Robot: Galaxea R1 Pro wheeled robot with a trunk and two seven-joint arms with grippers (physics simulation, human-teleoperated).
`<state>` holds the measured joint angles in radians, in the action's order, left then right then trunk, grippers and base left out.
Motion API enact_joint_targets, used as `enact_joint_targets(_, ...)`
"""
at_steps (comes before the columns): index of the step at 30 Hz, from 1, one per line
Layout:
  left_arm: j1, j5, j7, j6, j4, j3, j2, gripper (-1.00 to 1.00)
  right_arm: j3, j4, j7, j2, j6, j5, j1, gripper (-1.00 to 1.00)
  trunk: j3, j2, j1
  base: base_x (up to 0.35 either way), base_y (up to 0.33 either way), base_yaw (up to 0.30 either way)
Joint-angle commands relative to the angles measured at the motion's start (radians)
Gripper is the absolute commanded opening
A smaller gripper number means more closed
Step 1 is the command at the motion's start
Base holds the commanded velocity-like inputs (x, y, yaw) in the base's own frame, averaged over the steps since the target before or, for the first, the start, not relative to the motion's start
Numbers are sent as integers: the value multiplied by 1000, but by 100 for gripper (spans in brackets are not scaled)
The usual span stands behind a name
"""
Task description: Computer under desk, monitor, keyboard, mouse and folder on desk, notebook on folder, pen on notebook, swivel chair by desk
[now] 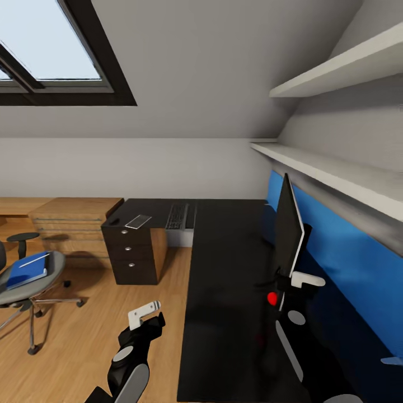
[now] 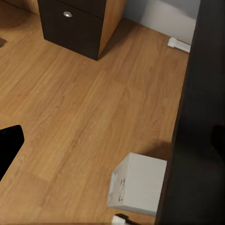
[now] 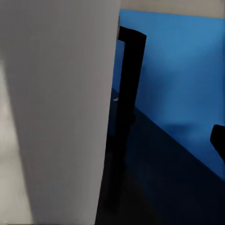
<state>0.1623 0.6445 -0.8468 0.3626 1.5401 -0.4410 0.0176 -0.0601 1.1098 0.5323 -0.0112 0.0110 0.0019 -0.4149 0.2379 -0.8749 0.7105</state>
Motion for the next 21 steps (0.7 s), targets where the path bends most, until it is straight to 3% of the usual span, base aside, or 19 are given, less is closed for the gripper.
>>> enact_joint_targets(1,1,4,-8,4,1,-3,1,100,-3,-1,7,-1,1,-2,-1,100,1,-1,0,-70,-79,0)
enact_joint_targets(13,1,4,-7,4,2,-16,1,100,-4,-12,7,-1,1,-2,-1,100,1,-1,0,-164,-106,0)
enact_joint_targets(21,1,4,-8,4,1,-16,1,100,-4,-13,7,-1,1,-2,-1,100,1,-1,0,-66,-36,0)
